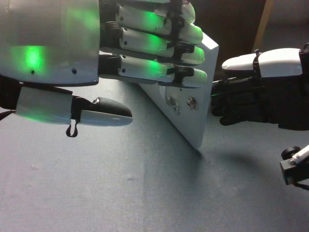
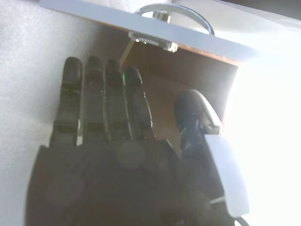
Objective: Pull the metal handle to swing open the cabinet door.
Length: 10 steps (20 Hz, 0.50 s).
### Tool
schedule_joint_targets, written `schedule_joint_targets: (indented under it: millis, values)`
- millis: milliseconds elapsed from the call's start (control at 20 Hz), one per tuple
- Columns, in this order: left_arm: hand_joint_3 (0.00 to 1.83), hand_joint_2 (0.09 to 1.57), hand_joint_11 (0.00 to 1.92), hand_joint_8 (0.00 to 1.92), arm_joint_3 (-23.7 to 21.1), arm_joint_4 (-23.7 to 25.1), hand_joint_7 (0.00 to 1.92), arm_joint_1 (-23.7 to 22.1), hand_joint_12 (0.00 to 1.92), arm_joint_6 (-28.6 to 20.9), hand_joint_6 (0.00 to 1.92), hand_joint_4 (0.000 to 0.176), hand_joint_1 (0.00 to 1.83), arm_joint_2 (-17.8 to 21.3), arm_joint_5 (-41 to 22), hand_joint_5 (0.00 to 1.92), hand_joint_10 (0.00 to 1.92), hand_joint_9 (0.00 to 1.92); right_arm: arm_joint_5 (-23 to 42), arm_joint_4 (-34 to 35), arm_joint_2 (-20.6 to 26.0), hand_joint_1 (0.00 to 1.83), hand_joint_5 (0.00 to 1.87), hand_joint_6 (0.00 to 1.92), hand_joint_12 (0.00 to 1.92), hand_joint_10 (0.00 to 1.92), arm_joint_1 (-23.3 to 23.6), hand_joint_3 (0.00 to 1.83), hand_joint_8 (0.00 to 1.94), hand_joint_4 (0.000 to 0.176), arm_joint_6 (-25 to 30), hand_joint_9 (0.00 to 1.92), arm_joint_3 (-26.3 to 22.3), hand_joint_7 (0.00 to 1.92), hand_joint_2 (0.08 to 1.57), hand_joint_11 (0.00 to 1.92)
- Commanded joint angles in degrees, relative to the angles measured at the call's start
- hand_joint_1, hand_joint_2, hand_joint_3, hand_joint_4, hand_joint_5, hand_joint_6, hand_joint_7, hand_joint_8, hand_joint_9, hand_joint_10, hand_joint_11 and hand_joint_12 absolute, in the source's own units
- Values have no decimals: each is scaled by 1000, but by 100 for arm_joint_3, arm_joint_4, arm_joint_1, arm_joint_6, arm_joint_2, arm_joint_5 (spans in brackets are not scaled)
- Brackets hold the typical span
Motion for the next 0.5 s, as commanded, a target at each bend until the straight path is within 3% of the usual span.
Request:
schedule_joint_targets:
  millis: [0,450]
  values:
    - [51,1571,24,3,12,-536,374,-63,815,54,4,0,0,40,-132,328,3,349,289,90,13,0,322,1,880,0,48,0,0,0,73,315,41,338,1560,0]
    - [49,1571,7,1,12,-536,357,-63,799,54,0,0,0,40,-132,306,1,335,324,103,-118,0,317,4,859,3,48,0,2,0,202,315,429,333,1562,0]
